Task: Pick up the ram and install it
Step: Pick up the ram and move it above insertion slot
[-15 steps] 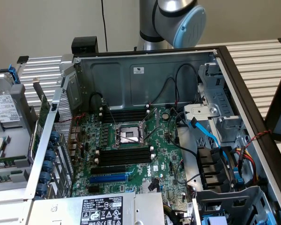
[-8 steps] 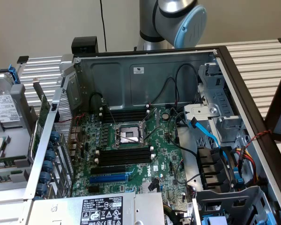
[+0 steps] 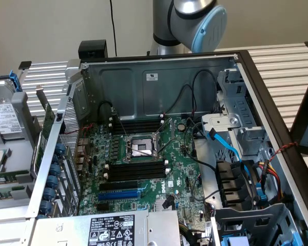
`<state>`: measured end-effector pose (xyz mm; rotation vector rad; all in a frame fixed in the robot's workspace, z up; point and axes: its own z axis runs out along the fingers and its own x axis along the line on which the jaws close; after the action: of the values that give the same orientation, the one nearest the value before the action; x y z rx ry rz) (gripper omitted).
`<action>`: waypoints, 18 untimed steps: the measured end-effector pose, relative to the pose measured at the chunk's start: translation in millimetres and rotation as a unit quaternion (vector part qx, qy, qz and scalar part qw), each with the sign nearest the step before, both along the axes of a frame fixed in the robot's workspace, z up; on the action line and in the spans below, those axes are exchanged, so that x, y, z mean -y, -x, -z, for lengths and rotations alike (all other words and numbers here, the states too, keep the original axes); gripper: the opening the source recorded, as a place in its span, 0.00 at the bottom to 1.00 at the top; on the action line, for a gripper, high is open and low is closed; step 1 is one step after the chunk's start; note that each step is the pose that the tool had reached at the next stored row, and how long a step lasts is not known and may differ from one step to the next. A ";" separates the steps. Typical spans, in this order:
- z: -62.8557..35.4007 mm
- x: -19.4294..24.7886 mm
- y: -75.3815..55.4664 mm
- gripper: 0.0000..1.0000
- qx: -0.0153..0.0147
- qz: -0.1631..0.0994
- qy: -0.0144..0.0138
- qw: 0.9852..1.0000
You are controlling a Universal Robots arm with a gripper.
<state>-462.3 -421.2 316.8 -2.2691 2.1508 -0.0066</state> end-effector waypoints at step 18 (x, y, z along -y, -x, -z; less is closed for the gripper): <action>25.0 1.1 -12.6 0.38 -0.010 -0.001 0.000 1.000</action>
<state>-449.7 -422.4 291.8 -2.2819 2.1573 0.0163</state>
